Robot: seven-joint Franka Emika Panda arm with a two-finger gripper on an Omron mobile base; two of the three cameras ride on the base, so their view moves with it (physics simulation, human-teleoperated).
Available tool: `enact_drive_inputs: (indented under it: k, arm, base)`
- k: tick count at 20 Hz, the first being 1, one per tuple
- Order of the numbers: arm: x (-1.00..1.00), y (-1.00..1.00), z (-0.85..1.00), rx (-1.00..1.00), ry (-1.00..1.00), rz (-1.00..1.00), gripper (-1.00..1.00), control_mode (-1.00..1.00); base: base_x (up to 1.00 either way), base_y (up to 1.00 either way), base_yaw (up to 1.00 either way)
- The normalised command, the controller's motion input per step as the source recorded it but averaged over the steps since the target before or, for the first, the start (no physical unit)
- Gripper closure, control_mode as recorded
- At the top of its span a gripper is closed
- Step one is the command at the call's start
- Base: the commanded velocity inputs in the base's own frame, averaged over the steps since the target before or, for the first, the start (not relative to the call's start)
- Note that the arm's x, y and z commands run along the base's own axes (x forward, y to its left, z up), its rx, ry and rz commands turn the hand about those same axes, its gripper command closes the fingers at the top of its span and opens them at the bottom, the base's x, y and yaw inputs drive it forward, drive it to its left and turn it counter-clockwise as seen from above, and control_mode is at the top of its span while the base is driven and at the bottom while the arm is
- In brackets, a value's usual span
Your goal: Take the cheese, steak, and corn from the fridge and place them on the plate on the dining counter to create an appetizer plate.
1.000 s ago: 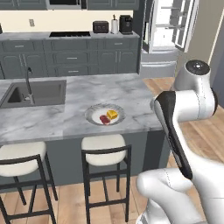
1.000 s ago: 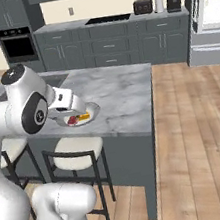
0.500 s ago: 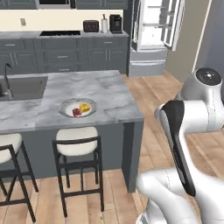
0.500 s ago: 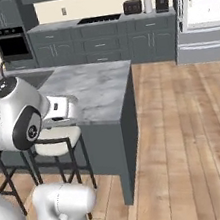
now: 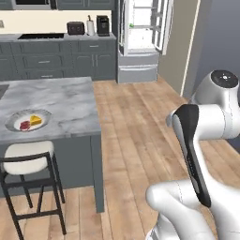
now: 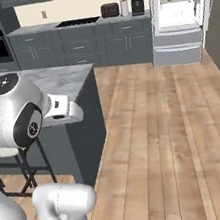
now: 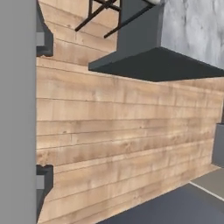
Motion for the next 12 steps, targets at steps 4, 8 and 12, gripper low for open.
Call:
enact_drive_inputs:
  k: [4, 8, 12]
  arm:
    - [0.00, 0.00, 0.00, 0.00, 0.00, 0.00, -1.00, 1.00]
    - [0.00, 0.00, 0.00, 0.00, 0.00, 0.00, -1.00, 1.00]
    - [0.00, 0.00, 0.00, 0.00, 0.00, 0.00, -1.00, 1.00]
  base:
    - [0.29, -1.00, 0.00]
    - [0.51, -1.00, 0.00]
    - [0.71, -1.00, 0.00]
